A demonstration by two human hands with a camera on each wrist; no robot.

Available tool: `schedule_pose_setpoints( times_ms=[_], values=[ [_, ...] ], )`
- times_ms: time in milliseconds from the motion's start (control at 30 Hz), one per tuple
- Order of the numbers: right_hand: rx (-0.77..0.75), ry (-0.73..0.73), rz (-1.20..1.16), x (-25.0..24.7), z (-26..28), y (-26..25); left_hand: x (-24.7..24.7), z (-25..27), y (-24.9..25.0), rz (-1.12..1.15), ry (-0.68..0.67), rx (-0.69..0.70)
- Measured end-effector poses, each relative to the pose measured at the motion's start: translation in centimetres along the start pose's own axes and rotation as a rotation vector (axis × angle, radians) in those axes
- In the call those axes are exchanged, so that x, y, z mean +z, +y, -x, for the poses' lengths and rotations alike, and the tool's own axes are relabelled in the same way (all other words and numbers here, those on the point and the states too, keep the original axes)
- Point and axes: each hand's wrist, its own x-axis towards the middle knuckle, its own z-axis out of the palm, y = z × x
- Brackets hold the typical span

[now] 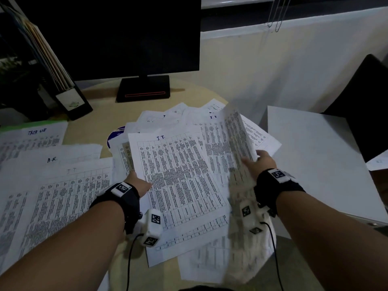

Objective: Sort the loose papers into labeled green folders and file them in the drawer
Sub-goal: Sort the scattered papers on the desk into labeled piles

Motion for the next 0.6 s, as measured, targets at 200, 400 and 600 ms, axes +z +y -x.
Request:
schedule_pose_setpoints(
  times_ms=[200,400,600],
  values=[
    [0.005,-0.015,0.189,-1.1,0.2,-0.6,0.1,-0.8,-0.4,-0.005,-0.016,0.017],
    [0.017,-0.207,0.493,-1.4,0.5,-0.4,0.2,-0.6,-0.6,0.004,-0.004,0.003],
    [0.006,-0.200,0.583,-0.9,0.9,-0.5,0.2,-0.8,-0.6,0.017,-0.017,0.003]
  ],
)
